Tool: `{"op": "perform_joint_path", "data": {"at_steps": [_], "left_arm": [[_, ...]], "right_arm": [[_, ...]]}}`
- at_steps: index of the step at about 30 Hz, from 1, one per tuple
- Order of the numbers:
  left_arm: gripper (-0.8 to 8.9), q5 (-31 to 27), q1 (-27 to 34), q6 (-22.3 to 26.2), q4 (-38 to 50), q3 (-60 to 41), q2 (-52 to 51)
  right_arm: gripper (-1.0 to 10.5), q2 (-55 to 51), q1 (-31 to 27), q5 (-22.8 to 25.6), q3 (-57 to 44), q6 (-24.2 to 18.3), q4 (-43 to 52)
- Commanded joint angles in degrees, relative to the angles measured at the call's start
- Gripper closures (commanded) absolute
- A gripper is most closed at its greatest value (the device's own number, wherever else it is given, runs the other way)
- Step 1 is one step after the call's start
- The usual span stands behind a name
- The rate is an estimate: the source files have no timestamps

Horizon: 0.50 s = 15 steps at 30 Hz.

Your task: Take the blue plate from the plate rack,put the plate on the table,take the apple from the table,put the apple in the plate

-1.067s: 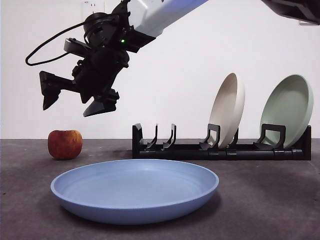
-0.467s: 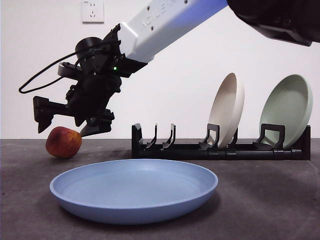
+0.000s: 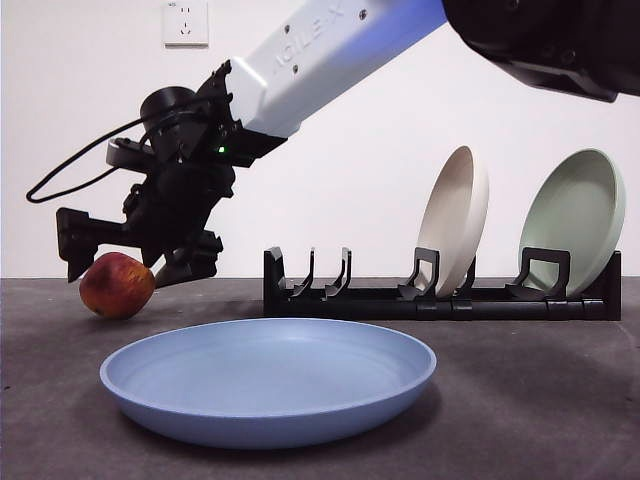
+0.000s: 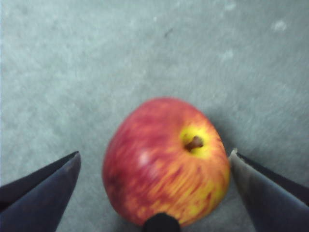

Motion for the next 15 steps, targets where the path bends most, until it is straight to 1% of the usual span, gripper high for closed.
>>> {"op": "perform_joint_path", "data": {"at_steps": [1, 3, 8, 10, 11, 13, 14, 15], "left_arm": [[8.22, -0.3, 0.2, 0.7, 0.1, -0.2, -0.1], [8.22, -0.3, 0.2, 0.6, 0.1, -0.2, -0.1], [8.22, -0.3, 0.2, 0.6, 0.1, -0.2, -0.1], [8.22, -0.3, 0.2, 0.6, 0.1, -0.2, -0.1], [8.22, -0.3, 0.2, 0.6, 0.1, -0.2, -0.1], [8.22, -0.3, 0.2, 0.6, 0.1, -0.2, -0.1], [8.22, -0.3, 0.2, 0.6, 0.1, -0.2, -0.1], [8.22, -0.3, 0.2, 0.6, 0.1, -0.2, -0.1]], "right_arm": [[0.2, 1.5, 0.5, -0.2, 0.1, 1.3, 0.8], [0.3, 1.5, 0.5, 0.0, 0.1, 2.0, 0.7], [0.5, 1.5, 0.7, 0.0, 0.1, 2.0, 0.7], [2.1, 1.5, 0.8, -0.7, 0.1, 2.1, 0.7], [2.6, 1.5, 0.8, -1.9, 0.1, 2.1, 1.0], [2.6, 1.5, 1.0, -2.6, 0.1, 2.1, 1.7], [3.0, 1.5, 1.1, -2.6, 0.1, 2.1, 1.7], [3.8, 1.5, 1.2, -2.7, 0.1, 2.1, 1.7]]}}
